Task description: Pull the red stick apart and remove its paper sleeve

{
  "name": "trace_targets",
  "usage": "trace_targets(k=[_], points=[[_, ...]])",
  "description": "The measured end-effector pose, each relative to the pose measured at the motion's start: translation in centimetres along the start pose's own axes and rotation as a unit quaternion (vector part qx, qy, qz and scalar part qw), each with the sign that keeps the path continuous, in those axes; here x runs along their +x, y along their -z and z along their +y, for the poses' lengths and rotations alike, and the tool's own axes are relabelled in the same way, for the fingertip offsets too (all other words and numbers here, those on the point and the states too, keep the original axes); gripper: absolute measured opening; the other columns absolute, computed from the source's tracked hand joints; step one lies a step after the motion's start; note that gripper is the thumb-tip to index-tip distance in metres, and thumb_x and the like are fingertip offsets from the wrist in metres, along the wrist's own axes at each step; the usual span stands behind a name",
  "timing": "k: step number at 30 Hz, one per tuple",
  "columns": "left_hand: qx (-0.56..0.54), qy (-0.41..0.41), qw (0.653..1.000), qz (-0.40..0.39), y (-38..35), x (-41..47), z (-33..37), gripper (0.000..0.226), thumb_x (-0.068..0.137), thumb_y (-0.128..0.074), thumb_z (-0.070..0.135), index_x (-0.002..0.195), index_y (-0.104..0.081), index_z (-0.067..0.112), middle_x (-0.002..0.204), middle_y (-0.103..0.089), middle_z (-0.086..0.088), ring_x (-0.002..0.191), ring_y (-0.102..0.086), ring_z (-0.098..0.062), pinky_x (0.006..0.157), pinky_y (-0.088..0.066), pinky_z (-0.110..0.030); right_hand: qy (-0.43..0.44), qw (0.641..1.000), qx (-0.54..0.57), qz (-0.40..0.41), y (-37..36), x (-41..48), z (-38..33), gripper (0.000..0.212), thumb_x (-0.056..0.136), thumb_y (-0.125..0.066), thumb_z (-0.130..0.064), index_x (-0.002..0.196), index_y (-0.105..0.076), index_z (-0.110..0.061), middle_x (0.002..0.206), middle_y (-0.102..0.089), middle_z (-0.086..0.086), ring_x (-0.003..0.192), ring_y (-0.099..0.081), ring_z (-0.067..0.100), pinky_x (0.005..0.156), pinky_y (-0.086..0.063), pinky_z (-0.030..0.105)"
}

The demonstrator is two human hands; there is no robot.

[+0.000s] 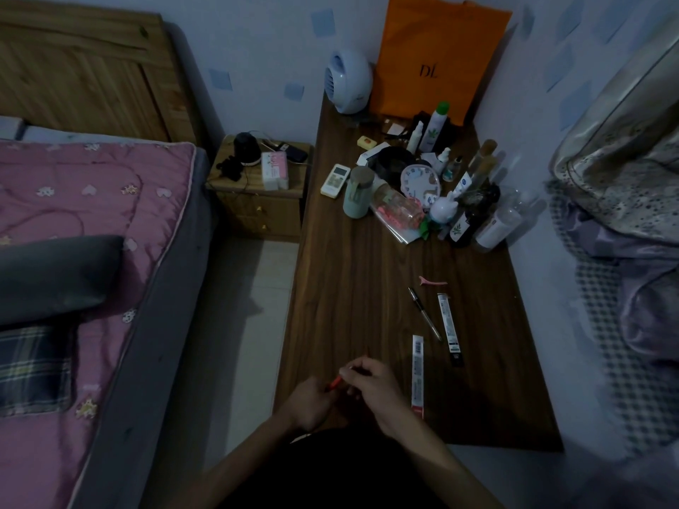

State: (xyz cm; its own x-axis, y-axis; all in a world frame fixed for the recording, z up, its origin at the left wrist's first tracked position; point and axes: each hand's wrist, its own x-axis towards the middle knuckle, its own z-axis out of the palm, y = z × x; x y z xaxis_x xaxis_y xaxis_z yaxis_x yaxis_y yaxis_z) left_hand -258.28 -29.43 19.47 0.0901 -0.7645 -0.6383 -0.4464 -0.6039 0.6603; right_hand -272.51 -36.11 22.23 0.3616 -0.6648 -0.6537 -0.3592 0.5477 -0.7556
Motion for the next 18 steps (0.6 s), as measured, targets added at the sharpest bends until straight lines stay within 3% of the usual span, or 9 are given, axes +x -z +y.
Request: trace_targets(k=[5,9,14,18], points=[[-0.002,0.005,1.0,-0.003,-0.2,0.1,-0.1,0.051,0.091,-0.053,0.05,0.054,-0.049,0.015,0.048,-0.044,0.005,0.04,-0.035,-0.001,0.048,-0.03,-0.028,-0.008,1.0,0.025,-0.002,0.6,0.1,0.2,0.009,0.089,-0.069,-0.018,0.084,-0.077,-0.019,0.071,-0.071,-0.005,0.066,-0.063,0.007,0.063,-0.048,0.024],[-0.005,0.016,1.0,0.008,-0.4,0.0,0.1,0.057,0.091,-0.052,0.053,0.049,-0.042,0.016,0.039,-0.038,0.004,0.034,-0.031,-0.002,0.042,-0.024,-0.025,-0.014,0.998,0.06,0.016,1.6,0.2,0.2,0.013,0.088,-0.069,-0.014,0.087,-0.079,-0.022,0.083,-0.076,-0.002,0.07,-0.065,0.007,0.066,-0.049,0.025],[0.01,0.028,1.0,0.0,-0.5,0.2,0.0,0.054,0.094,-0.051,0.048,0.052,-0.047,0.015,0.044,-0.044,0.004,0.033,-0.037,0.001,0.044,-0.028,-0.024,-0.019,0.992,0.109,0.056,3.0,1.1,0.1,0.021,0.088,-0.067,-0.006,0.088,-0.08,-0.022,0.096,-0.074,0.004,0.081,-0.064,0.015,0.068,-0.049,0.027],[-0.037,0.048,0.998,-0.009,-0.7,0.7,0.0,0.05,0.095,-0.052,0.045,0.054,-0.052,0.016,0.037,-0.046,0.004,0.032,-0.037,0.0,0.038,-0.026,-0.019,-0.009,0.993,0.014,0.118,4.4,2.2,0.7,0.018,0.088,-0.069,-0.013,0.091,-0.072,-0.03,0.099,-0.072,-0.004,0.087,-0.068,0.014,0.07,-0.051,0.026]])
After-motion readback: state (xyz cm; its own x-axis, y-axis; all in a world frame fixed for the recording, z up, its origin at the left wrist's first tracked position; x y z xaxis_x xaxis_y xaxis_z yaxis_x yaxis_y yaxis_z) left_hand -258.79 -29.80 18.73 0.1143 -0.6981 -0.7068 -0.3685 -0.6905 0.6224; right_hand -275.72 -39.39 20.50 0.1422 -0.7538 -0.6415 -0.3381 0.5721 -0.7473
